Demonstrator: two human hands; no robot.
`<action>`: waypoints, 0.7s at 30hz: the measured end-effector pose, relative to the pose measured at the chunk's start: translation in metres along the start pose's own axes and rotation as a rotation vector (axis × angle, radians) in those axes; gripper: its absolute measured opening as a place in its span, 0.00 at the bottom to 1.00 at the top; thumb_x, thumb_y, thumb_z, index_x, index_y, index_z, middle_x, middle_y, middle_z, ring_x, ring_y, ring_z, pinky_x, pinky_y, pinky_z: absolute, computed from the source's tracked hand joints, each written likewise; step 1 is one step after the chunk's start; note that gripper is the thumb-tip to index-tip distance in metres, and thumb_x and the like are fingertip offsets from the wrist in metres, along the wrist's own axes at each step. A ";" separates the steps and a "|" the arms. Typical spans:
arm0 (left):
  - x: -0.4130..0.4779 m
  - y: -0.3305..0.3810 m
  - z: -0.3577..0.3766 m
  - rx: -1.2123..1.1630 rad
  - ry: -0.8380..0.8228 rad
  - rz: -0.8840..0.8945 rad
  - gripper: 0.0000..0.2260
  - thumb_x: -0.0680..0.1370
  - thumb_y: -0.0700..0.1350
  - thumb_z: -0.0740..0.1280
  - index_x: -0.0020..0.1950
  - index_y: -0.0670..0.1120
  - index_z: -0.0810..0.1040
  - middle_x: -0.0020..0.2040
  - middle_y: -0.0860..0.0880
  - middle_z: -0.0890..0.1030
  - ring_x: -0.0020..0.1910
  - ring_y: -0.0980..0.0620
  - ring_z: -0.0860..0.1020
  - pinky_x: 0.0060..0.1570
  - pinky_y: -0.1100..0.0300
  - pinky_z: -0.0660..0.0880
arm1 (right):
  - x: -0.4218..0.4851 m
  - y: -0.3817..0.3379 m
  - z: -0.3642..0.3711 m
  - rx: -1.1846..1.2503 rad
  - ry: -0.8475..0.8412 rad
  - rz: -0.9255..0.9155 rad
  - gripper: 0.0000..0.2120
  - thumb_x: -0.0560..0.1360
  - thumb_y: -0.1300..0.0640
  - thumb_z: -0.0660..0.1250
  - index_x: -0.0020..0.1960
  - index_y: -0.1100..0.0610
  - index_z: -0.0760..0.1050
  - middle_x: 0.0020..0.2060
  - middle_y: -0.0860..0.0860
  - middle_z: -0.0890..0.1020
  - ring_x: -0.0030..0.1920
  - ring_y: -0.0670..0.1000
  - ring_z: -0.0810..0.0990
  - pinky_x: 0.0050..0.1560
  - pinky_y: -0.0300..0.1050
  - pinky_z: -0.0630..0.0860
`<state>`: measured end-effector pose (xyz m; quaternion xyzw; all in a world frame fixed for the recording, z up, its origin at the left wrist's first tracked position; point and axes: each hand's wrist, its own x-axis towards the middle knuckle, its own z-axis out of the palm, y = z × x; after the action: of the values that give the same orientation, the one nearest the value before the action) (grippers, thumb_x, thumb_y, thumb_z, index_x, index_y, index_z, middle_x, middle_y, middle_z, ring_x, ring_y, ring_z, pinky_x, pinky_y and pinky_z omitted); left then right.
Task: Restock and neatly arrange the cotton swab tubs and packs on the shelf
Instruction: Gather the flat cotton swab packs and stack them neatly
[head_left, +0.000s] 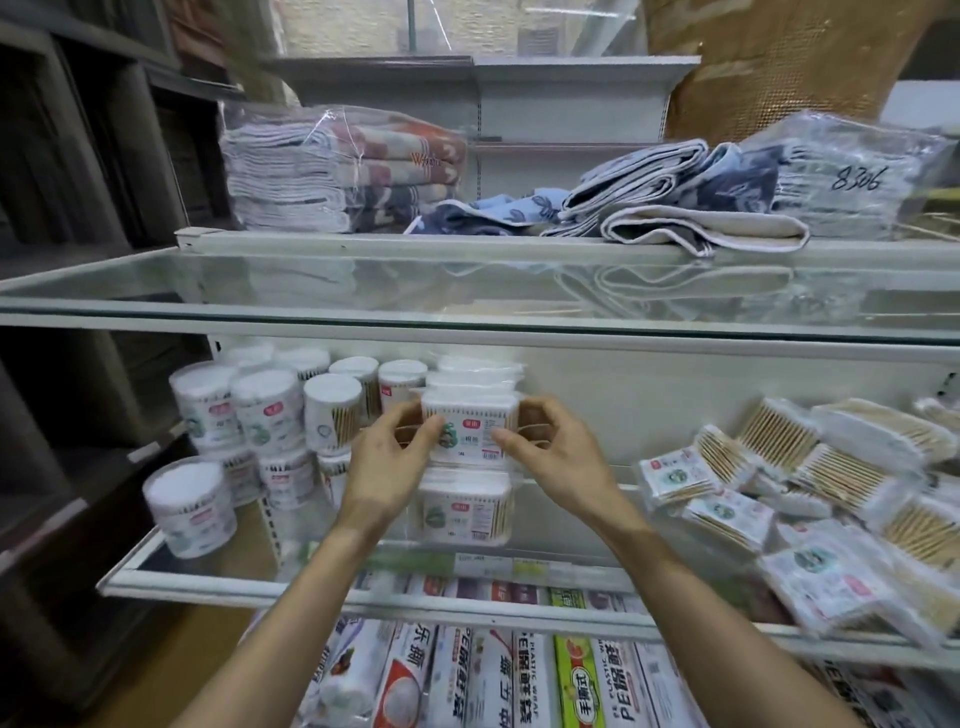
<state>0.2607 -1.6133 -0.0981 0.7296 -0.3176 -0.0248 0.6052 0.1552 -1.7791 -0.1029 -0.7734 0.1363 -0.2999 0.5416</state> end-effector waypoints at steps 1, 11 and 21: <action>-0.001 0.001 0.000 0.004 -0.003 -0.002 0.13 0.80 0.50 0.67 0.63 0.49 0.78 0.54 0.55 0.84 0.55 0.57 0.81 0.60 0.50 0.78 | -0.001 0.000 0.000 0.001 -0.004 0.006 0.16 0.75 0.55 0.74 0.60 0.51 0.74 0.50 0.47 0.84 0.52 0.47 0.83 0.54 0.46 0.82; -0.022 0.033 0.009 0.039 0.290 0.468 0.13 0.81 0.43 0.65 0.66 0.47 0.74 0.62 0.48 0.73 0.62 0.50 0.74 0.64 0.50 0.74 | -0.013 -0.014 -0.027 0.002 0.144 -0.092 0.17 0.77 0.48 0.70 0.63 0.51 0.74 0.53 0.46 0.80 0.52 0.44 0.80 0.49 0.35 0.78; -0.051 0.049 0.100 -0.105 -0.095 0.417 0.09 0.81 0.44 0.66 0.52 0.60 0.77 0.49 0.55 0.82 0.50 0.54 0.82 0.51 0.53 0.80 | -0.049 0.015 -0.102 -0.067 0.360 -0.094 0.08 0.78 0.59 0.70 0.48 0.46 0.79 0.41 0.51 0.85 0.44 0.51 0.84 0.50 0.51 0.81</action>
<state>0.1564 -1.6778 -0.0982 0.6136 -0.4881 0.0499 0.6186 0.0562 -1.8362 -0.1082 -0.7303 0.2047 -0.4539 0.4677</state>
